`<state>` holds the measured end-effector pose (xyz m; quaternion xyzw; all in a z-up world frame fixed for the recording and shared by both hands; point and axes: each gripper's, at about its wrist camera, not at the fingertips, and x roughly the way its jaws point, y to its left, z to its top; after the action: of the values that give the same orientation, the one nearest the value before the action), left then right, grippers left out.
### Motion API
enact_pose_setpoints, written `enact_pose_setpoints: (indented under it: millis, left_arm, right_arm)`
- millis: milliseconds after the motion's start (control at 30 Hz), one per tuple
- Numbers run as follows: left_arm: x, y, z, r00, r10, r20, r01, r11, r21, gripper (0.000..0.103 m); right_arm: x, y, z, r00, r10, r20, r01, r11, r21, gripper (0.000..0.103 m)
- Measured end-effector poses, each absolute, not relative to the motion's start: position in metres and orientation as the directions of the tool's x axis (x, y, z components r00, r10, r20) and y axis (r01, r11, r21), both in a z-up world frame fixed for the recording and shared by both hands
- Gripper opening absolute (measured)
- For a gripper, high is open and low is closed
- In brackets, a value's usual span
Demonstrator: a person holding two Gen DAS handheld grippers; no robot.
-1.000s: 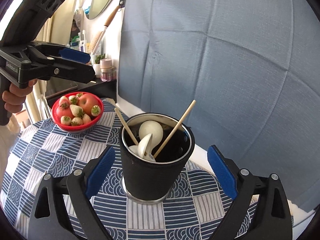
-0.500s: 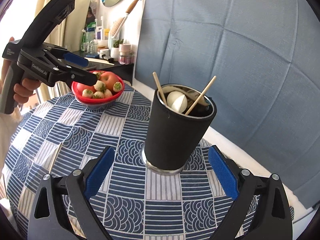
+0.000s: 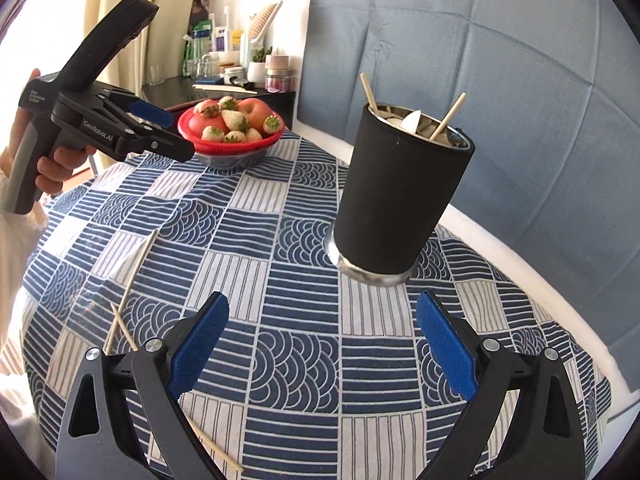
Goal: Organize utensils
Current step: 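Move both grippers to the wooden chopsticks lying on the table, then close both grippers on one wooden chopstick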
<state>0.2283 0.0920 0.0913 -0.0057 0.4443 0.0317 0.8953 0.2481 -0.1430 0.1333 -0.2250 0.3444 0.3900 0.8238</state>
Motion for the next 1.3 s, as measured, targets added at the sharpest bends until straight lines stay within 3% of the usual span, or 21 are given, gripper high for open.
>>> enact_pose_setpoints:
  millis: [733, 1067, 1300]
  left_arm:
    - [0.181, 0.087, 0.018, 0.465, 0.076, -0.882, -0.184, 0.983, -0.013, 0.097]
    - [0.173, 0.083, -0.009, 0.398, 0.137, -0.907, -0.290, 0.957, 0.018, 0.098]
    - [0.168, 0.081, -0.010, 0.413, 0.167, -0.895, -0.346, 0.938, 0.016, 0.099]
  right_arm:
    - [0.202, -0.134, 0.073, 0.170, 0.527, -0.833, -0.930, 0.364, 0.041, 0.090]
    - [0.186, -0.125, 0.055, 0.113, 0.509, -0.853, -0.947, 0.314, 0.061, 0.090]
    - [0.190, -0.126, 0.051, 0.115, 0.503, -0.857, -0.934, 0.348, 0.080, 0.096]
